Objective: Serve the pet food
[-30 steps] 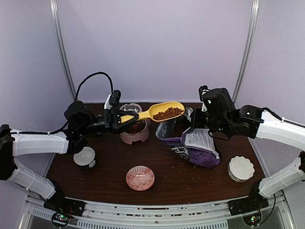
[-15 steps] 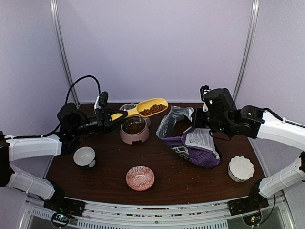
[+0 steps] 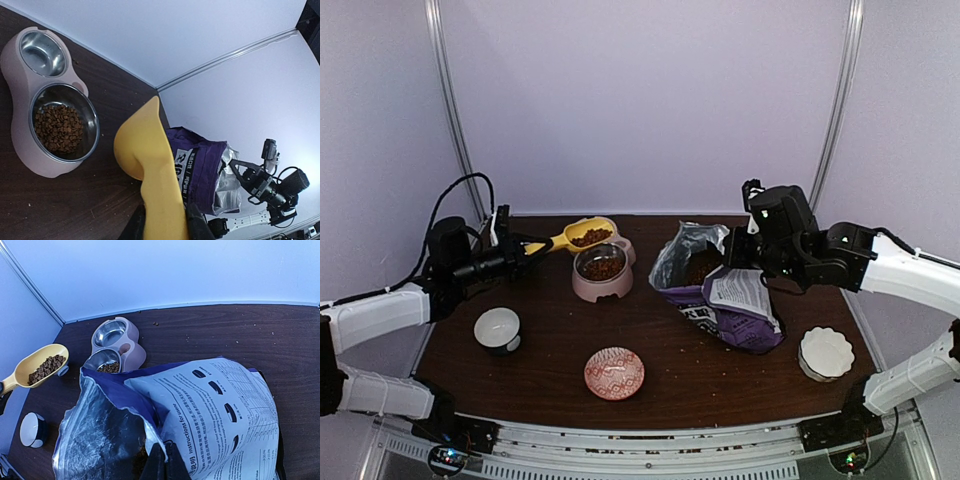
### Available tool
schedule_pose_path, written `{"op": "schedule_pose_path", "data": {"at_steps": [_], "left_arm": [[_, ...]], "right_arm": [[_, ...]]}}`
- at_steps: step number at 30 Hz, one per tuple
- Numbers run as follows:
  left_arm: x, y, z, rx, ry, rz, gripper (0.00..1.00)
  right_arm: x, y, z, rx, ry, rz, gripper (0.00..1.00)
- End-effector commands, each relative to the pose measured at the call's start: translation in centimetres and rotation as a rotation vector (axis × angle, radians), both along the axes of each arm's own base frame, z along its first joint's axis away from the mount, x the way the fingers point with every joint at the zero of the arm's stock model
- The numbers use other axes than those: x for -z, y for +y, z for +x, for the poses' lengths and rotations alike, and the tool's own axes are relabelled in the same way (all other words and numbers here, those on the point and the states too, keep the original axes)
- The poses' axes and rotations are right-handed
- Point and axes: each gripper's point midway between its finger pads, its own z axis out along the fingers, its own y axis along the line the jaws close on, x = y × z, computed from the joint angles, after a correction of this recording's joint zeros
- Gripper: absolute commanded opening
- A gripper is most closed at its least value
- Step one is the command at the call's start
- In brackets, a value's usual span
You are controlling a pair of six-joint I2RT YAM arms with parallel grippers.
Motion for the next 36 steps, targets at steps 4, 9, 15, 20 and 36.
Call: {"op": "schedule_pose_path", "data": {"at_steps": [4, 9, 15, 20, 36], "left_arm": [[-1.8, 1.8, 1.4, -0.046, -0.097, 0.026, 0.0], [-2.6, 2.4, 2.4, -0.075, -0.121, 0.019, 0.0], [-2.0, 3.0, 4.0, -0.119, -0.117, 0.039, 0.0], [-1.7, 3.4, 5.9, -0.153, -0.118, 0.053, 0.0], [-0.1, 5.8, 12.6, -0.264, -0.113, 0.228, 0.0]], "right_arm": [[1.3, -1.8, -0.1, 0.047, 0.023, -0.05, 0.0], [1.3, -1.7, 0.0, 0.046, 0.025, -0.052, 0.0], [1.3, -1.8, 0.0, 0.047, 0.025, -0.053, 0.0], [1.4, -2.0, 0.0, 0.049, 0.027, -0.054, 0.0], [1.6, -1.5, 0.0, 0.03, 0.03, -0.044, 0.0]]}}
